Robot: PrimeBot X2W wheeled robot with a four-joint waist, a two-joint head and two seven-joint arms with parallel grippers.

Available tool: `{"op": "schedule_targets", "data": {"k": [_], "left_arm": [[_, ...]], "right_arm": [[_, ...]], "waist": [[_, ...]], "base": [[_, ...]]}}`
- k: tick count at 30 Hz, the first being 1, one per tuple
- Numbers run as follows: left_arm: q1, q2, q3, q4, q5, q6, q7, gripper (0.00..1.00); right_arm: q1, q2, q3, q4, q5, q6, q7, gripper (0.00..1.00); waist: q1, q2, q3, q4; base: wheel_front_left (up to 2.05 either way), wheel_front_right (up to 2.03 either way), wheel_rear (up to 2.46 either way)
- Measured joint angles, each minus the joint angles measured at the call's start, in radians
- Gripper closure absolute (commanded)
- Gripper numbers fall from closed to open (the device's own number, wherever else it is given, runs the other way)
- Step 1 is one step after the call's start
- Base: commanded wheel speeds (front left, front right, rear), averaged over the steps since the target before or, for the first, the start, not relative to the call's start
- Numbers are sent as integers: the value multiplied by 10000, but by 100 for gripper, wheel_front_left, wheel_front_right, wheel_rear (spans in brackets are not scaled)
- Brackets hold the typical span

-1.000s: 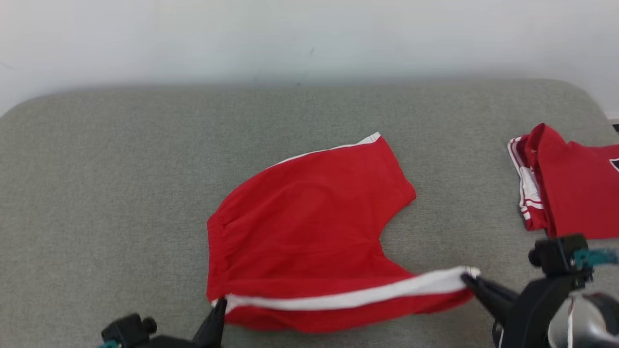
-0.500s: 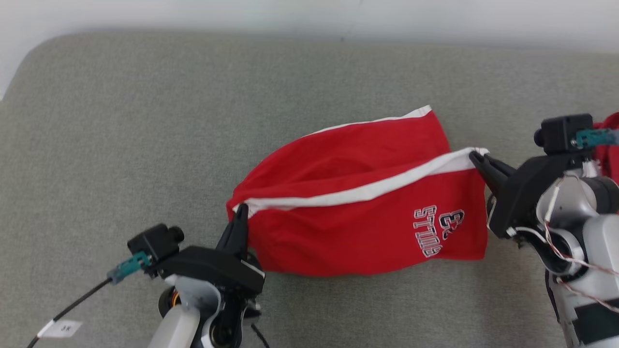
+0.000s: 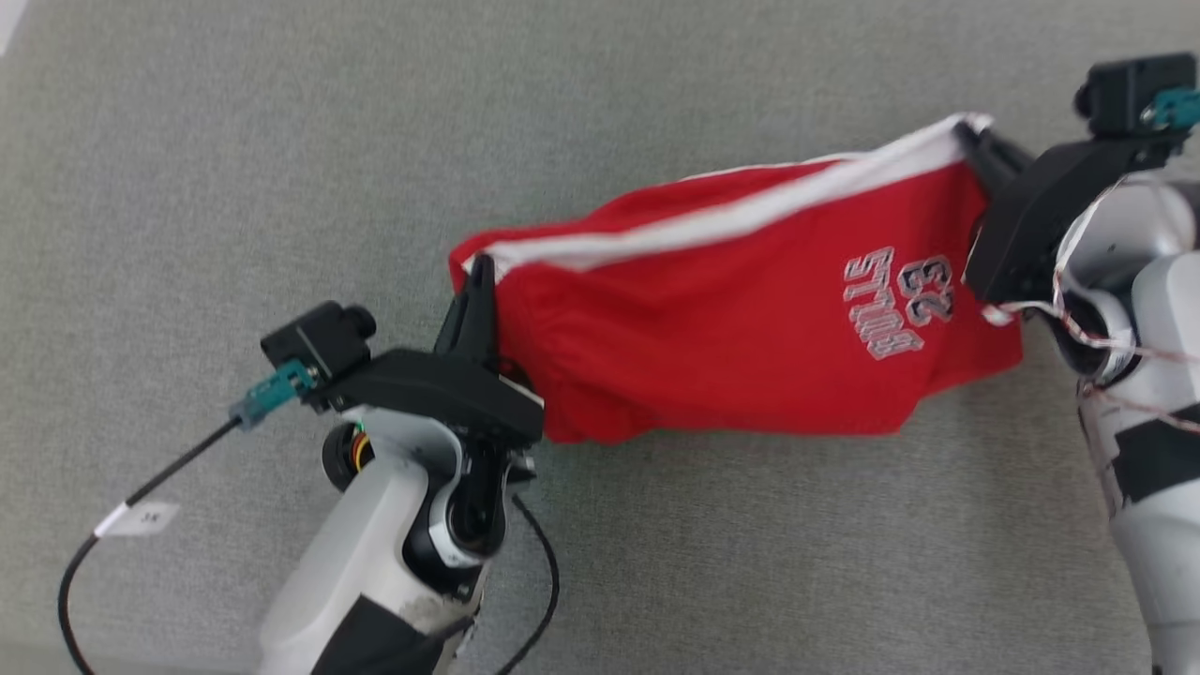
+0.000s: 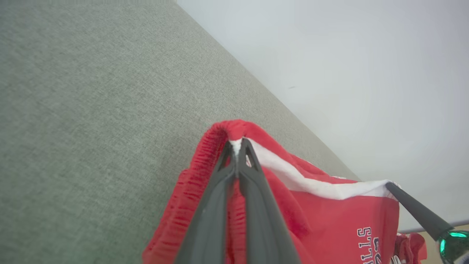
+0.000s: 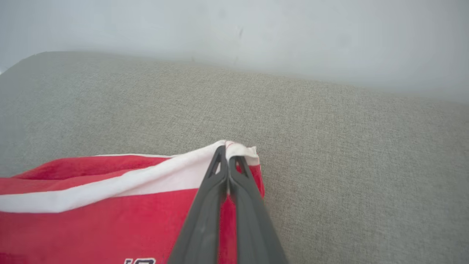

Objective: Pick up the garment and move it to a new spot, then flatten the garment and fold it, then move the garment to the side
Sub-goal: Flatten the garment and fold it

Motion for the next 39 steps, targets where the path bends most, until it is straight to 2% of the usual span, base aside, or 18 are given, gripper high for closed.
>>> {"op": "schedule_targets", "data": {"k": [7,8,9,13,17,24,30,36,39], "left_arm": [[-758,6,-301,550,-180,19,-483,100],[-819,-2,-362,617,-201,4,-527,71],[-876,-8,-422,692,-198,2,-569,0],[-981,-6,-504,1001,-215,-100,-738,0],[-913,19,-493,1141,-165,-418,-932,0],[211,633,36,426,909,-1078,-1149,0],[1928,846,1168,-930,3783,-1383,-1174,0],[3674,516,2228,-2161,6209,-1668,-1174,0],[4293,431,2389,-2464,7300,-1812,-1174,0]], "right_arm": [[-844,245,23,1233,-403,0,-686,100],[-944,284,94,1325,-408,0,-840,79],[-1046,318,167,1425,-407,0,-945,0],[-1239,407,397,1797,-267,0,-1093,0],[-1249,309,675,1912,123,0,-963,0],[-858,-56,353,1946,947,0,453,0],[-35,-311,-278,1916,989,0,1183,0],[390,-249,-1024,2082,560,0,1379,0],[392,-71,-1388,2125,307,0,1434,0]], "waist": [[0,0,548,241],[0,0,601,267],[-1,0,644,286],[-1,1,660,302],[-3,-2,420,260],[-4,-2,-254,174],[-5,-3,-832,260],[-6,-3,-977,610],[-6,-3,-881,747]], "base": [[0,0,0],[0,0,0],[0,0,0],[0,0,0],[0,0,0],[0,0,0],[0,0,0],[0,0,0],[0,0,0]]}}
